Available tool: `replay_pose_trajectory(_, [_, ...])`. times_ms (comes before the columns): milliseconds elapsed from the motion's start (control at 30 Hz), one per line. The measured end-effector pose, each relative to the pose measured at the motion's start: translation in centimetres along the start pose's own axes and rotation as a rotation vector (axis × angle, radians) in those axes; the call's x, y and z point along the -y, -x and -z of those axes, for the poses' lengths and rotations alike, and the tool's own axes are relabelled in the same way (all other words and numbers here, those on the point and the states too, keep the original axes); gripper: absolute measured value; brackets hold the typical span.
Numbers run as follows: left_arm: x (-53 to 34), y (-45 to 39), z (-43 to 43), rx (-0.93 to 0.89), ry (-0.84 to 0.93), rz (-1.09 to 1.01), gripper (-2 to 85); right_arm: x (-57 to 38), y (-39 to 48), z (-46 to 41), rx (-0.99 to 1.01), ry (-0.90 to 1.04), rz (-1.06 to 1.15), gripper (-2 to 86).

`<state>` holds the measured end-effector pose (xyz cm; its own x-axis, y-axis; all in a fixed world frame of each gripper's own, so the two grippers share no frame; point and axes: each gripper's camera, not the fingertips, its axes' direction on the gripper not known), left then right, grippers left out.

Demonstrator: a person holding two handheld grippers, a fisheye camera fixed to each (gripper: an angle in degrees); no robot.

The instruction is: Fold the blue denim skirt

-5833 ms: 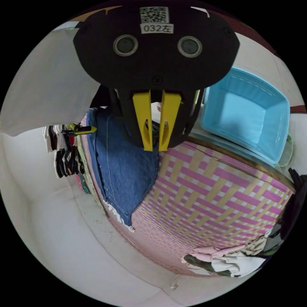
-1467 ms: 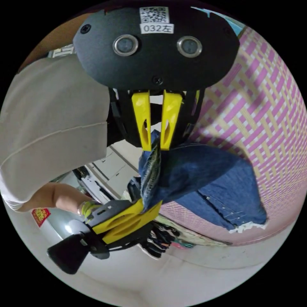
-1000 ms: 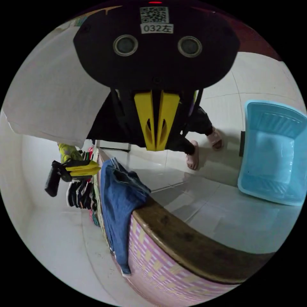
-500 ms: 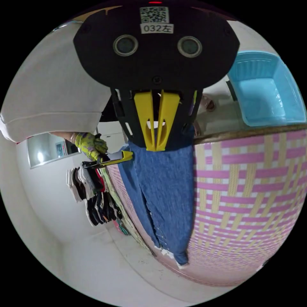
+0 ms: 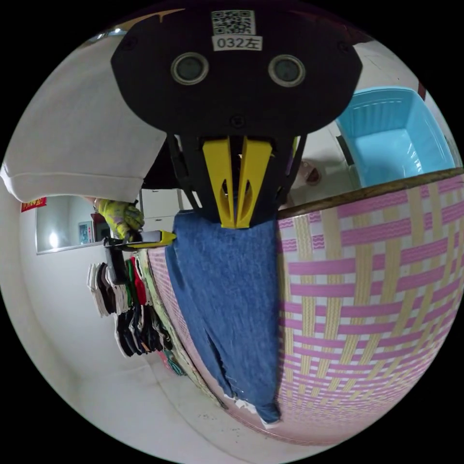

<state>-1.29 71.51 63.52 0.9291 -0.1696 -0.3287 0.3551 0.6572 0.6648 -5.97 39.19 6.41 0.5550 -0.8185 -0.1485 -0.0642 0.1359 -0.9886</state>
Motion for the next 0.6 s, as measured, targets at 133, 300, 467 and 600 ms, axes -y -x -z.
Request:
replay_pose_trajectory(133, [-0.4, -1.3, 0.4, 0.054, 0.004, -0.02, -0.9, -1.5, -0.5, 1.8, 0.143, -0.119, -0.003, -1.0])
replay_pose_trajectory(300, [-0.1, -0.4, -0.4, -0.014, 0.02, 0.016, -0.9, -0.7, -3.6, -2.7, -0.025, 0.077, -0.028, -0.7])
replay_pose_trajectory(467, [-1.5, -1.2, 1.0, 0.016, -0.021, 0.013, -1.2, -1.5, -5.6, -3.6, 0.032, 0.064, -0.033, 2.8])
replay_pose_trajectory(600, [-2.7, -0.5, 2.3, 0.012, -0.098, 0.069, -1.6, -3.1, -7.0, -3.2, 0.049, 0.034, -0.067, 3.0])
